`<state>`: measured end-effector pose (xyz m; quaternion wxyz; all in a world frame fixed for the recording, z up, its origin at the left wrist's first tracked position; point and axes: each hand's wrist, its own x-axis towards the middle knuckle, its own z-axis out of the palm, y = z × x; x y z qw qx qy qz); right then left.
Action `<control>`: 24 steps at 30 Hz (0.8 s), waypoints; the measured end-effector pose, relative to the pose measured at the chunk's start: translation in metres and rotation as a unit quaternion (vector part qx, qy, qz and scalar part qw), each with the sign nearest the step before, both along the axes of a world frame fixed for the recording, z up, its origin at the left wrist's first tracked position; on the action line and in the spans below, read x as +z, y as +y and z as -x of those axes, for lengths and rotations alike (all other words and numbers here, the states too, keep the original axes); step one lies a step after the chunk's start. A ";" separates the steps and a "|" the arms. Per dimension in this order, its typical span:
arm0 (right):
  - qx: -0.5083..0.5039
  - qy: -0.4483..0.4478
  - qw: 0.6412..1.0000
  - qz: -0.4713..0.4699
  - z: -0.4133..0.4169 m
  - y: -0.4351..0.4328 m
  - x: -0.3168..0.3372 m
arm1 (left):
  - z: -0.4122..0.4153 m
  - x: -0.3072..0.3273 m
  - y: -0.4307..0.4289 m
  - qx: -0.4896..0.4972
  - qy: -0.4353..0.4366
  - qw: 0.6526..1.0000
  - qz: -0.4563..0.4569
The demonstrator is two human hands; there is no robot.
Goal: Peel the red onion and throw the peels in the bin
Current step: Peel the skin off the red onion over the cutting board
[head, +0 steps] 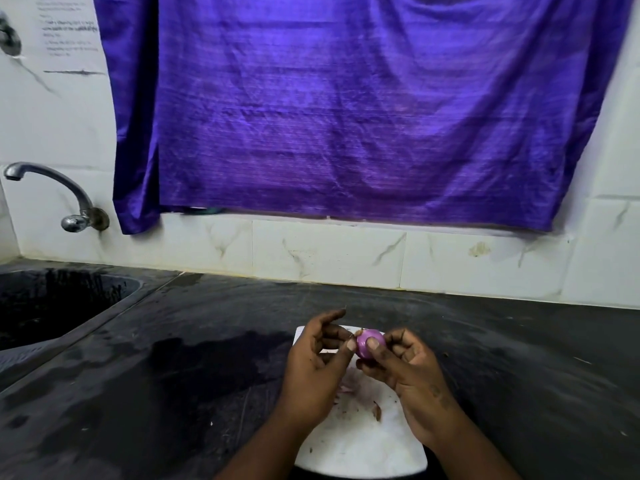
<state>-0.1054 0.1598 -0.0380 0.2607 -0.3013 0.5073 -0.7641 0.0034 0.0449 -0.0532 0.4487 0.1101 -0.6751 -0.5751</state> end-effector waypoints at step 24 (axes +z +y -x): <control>-0.015 0.054 0.997 -0.056 -0.001 0.002 0.002 | -0.005 0.007 0.008 0.076 -0.024 0.992 0.095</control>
